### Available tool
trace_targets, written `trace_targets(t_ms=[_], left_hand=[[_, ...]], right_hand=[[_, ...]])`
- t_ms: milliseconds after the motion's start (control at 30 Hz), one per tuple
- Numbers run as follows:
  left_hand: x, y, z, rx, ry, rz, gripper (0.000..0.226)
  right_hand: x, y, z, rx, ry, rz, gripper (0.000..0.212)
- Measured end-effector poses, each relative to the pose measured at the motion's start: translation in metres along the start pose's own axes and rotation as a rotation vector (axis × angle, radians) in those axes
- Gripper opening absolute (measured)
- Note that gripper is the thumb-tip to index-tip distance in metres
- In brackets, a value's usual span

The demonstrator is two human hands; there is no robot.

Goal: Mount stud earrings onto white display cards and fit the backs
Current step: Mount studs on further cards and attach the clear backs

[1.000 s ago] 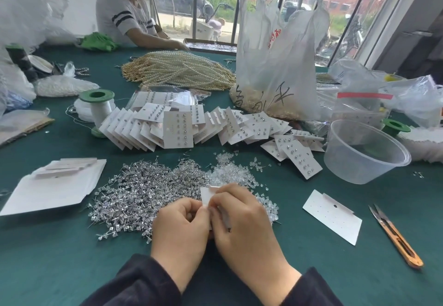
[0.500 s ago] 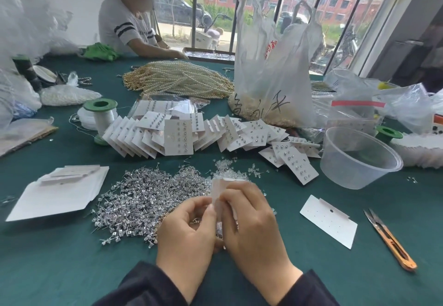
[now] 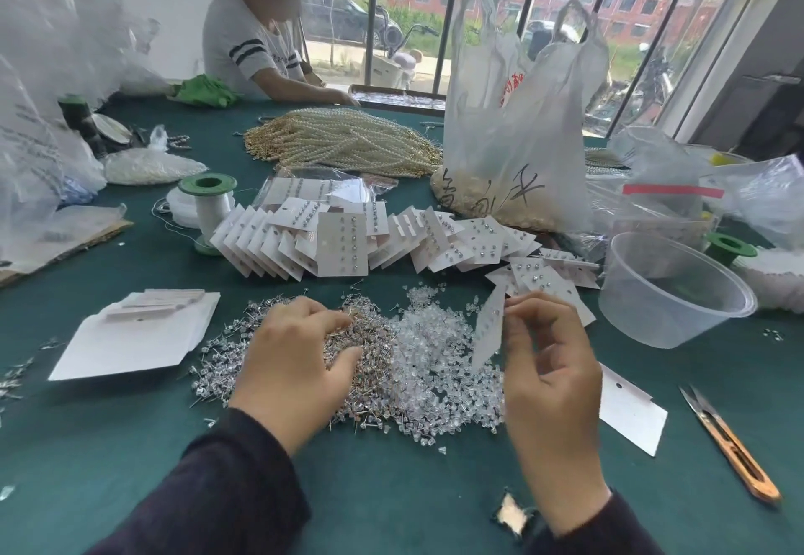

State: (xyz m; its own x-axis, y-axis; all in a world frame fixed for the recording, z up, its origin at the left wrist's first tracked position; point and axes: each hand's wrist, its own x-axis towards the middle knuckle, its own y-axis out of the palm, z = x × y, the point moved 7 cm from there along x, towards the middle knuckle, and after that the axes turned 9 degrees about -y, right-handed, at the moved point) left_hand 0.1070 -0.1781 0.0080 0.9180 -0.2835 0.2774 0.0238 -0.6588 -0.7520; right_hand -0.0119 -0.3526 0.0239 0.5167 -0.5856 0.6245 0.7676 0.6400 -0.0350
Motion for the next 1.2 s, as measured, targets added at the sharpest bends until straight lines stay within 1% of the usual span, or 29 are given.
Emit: trace_targets(t_ms=[33, 67, 100, 133, 167, 200, 267, 333, 433, 533, 667, 733, 867, 967, 1100, 1200], left_hand=[[0.002, 0.006, 0.006, 0.079, -0.018, 0.065, 0.033], [0.003, 0.01, 0.01, 0.131, -0.036, 0.123, 0.036], [0.003, 0.014, 0.012, 0.151, -0.053, 0.162, 0.036], [0.002, 0.015, 0.013, 0.15, -0.062, 0.181, 0.034], [0.002, 0.017, 0.013, 0.145, -0.06, 0.182, 0.03], [0.003, 0.017, 0.012, 0.144, -0.054, 0.168, 0.024], [0.004, 0.015, 0.01, 0.141, -0.044, 0.137, 0.012], [0.003, 0.015, 0.009, 0.127, -0.034, 0.125, 0.008], [0.004, 0.014, 0.008, 0.1, -0.022, 0.119, 0.008], [0.006, 0.011, 0.009, 0.07, -0.028, 0.109, 0.007], [0.007, 0.005, 0.009, -0.027, -0.033, 0.087, 0.003], [0.009, 0.0, 0.01, -0.096, -0.06, 0.085, 0.008], [0.017, -0.015, 0.021, -0.202, -0.133, 0.09, 0.01], [0.03, -0.034, 0.036, -0.115, -0.169, 0.06, 0.011], [0.035, -0.038, 0.056, 0.119, -0.174, 0.184, 0.019], [0.031, -0.028, 0.061, 0.208, -0.115, 0.253, 0.024]], right_hand=[[-0.001, 0.001, -0.007, 0.122, 0.118, -0.008, 0.023], [-0.003, 0.004, -0.015, 0.266, 0.253, -0.015, 0.019], [-0.006, 0.007, -0.022, 0.409, 0.39, -0.012, 0.01], [-0.009, 0.012, -0.028, 0.522, 0.511, -0.002, 0.007], [-0.012, 0.016, -0.032, 0.598, 0.607, 0.018, 0.012], [-0.014, 0.02, -0.034, 0.649, 0.679, 0.041, 0.016], [-0.018, 0.026, -0.035, 0.715, 0.76, 0.091, 0.018], [-0.021, 0.03, -0.034, 0.757, 0.802, 0.131, 0.02], [-0.025, 0.033, -0.036, 0.779, 0.841, 0.167, 0.025], [-0.026, 0.034, -0.037, 0.78, 0.871, 0.175, 0.025], [-0.027, 0.035, -0.038, 0.788, 0.894, 0.187, 0.025], [-0.027, 0.037, -0.038, 0.785, 0.899, 0.209, 0.027], [-0.03, 0.041, -0.038, 0.806, 0.923, 0.223, 0.033], [-0.03, 0.041, -0.038, 0.847, 0.944, 0.192, 0.032], [-0.03, 0.041, -0.043, 0.886, 0.975, 0.121, 0.035], [-0.03, 0.04, -0.044, 0.905, 0.979, 0.111, 0.028]])
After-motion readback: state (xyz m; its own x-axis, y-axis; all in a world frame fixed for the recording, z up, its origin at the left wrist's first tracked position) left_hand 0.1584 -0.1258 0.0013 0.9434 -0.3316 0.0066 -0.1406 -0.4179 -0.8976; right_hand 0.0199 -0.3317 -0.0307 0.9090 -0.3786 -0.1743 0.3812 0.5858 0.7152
